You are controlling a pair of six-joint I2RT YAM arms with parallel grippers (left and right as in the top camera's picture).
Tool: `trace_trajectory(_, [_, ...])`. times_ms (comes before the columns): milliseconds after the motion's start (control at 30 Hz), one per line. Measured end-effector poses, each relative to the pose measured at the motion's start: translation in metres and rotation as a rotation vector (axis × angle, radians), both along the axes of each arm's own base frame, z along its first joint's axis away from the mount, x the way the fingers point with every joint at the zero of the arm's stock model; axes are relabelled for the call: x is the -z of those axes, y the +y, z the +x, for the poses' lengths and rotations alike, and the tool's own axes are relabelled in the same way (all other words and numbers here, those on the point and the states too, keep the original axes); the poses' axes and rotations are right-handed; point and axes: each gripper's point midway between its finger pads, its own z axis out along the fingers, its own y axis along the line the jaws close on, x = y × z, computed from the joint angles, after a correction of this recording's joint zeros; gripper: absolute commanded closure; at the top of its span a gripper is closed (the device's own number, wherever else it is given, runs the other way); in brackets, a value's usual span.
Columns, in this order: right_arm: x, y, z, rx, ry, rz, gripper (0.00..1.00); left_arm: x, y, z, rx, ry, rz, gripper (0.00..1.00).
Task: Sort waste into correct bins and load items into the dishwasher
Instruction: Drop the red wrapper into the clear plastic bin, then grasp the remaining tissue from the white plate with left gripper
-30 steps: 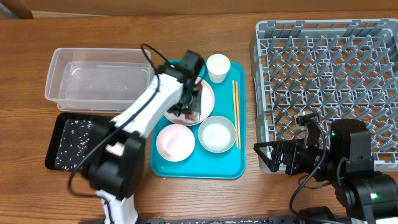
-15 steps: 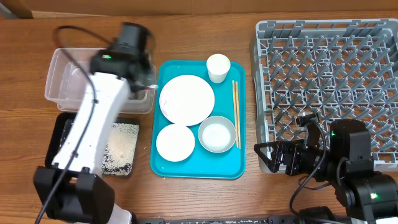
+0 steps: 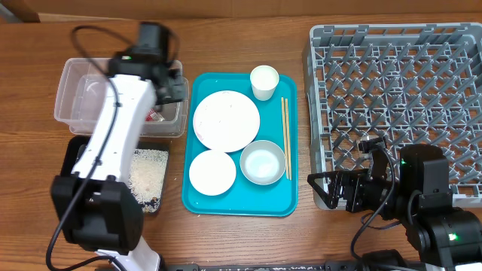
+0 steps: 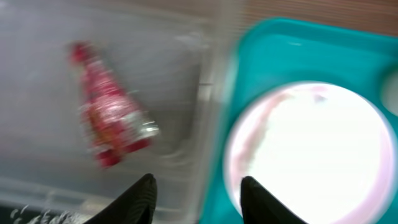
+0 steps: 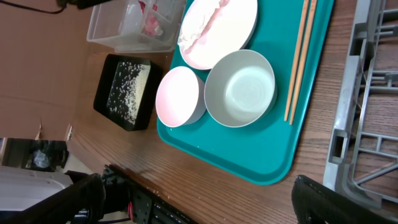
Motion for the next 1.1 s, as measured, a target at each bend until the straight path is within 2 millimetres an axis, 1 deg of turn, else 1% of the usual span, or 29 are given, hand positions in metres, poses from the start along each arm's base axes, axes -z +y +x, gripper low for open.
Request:
trace_trajectory(67, [0.0,0.0,0.0,0.001,0.0,-0.001,0.02,0.0,-0.031,0.003,0.116,-0.027,0.017,0.4])
trace_trajectory(133, [0.001,-0.001,0.001,0.005,-0.001,-0.006,0.02,0.003,-0.055,0.006,0.195,-0.053,0.032,0.39])
trace_trajectory(200, [0.001,-0.002,0.001,0.009,-0.001,-0.01,0.02,0.014,-0.073,0.009,0.247,-0.05,0.044,0.39])
trace_trajectory(267, [0.002,-0.002,0.001,0.012,0.0,-0.014,0.02,0.039,-0.079,0.011,0.271,-0.006,0.064,0.38])
trace_trajectory(367, [0.002,-0.003,0.002,0.014,-0.001,-0.017,0.01,0.084,-0.08,0.011,0.284,0.088,0.08,0.42])
trace_trajectory(400, [0.002,-0.003,0.002,0.015,-0.001,-0.018,0.01,0.101,-0.08,0.007,0.293,0.129,0.082,0.45])
trace_trajectory(433, [0.002,-0.003,0.002,0.015,-0.001,-0.018,0.01,0.116,-0.08,0.002,0.299,0.17,0.081,0.51])
trace_trajectory(467, [0.002,-0.003,0.002,0.015,-0.002,-0.018,0.01,0.126,-0.08,-0.001,0.3,0.196,0.078,0.62])
trace_trajectory(533, [0.002,-0.003,0.002,0.015,-0.002,-0.018,0.01,0.142,-0.081,-0.011,0.313,0.254,0.068,0.92])
trace_trajectory(567, [0.002,-0.003,0.002,0.016,-0.001,-0.019,0.01,0.145,-0.08,-0.016,0.32,0.278,0.069,0.96])
trace_trajectory(700, [0.002,-0.003,0.002,0.017,-0.002,-0.02,0.01,0.135,-0.079,-0.034,0.309,0.362,0.05,0.96])
trace_trajectory(767, [0.002,-0.003,0.002,0.017,-0.002,-0.02,0.01,0.122,-0.076,-0.04,0.283,0.395,0.048,0.96])
trace_trajectory(833, [0.002,-0.003,0.002,0.016,-0.002,-0.02,0.01,0.098,-0.073,-0.038,0.244,0.377,0.04,0.96])
trace_trajectory(900, [0.002,-0.003,0.002,0.017,-0.002,-0.02,0.01,0.066,-0.065,-0.031,0.199,0.309,0.03,0.96])
trace_trajectory(967, [0.002,-0.003,0.002,0.017,-0.002,-0.02,0.01,0.027,-0.046,-0.022,0.125,0.211,0.028,0.96])
trace_trajectory(1000, [0.002,-0.003,0.002,0.016,-0.002,-0.02,0.01,0.009,-0.032,-0.019,0.078,0.162,0.031,0.96])
trace_trajectory(1033, [0.002,-0.003,0.002,0.017,-0.003,-0.02,0.01,-0.009,-0.014,-0.015,0.017,0.11,0.037,0.96])
trace_trajectory(1067, [0.002,-0.003,0.002,0.017,-0.002,-0.02,0.01,-0.023,0.003,-0.012,-0.039,0.073,0.043,0.93])
trace_trajectory(1100, [0.002,-0.003,0.002,0.017,-0.002,-0.02,0.01,-0.032,0.021,-0.01,-0.093,0.045,0.048,0.83])
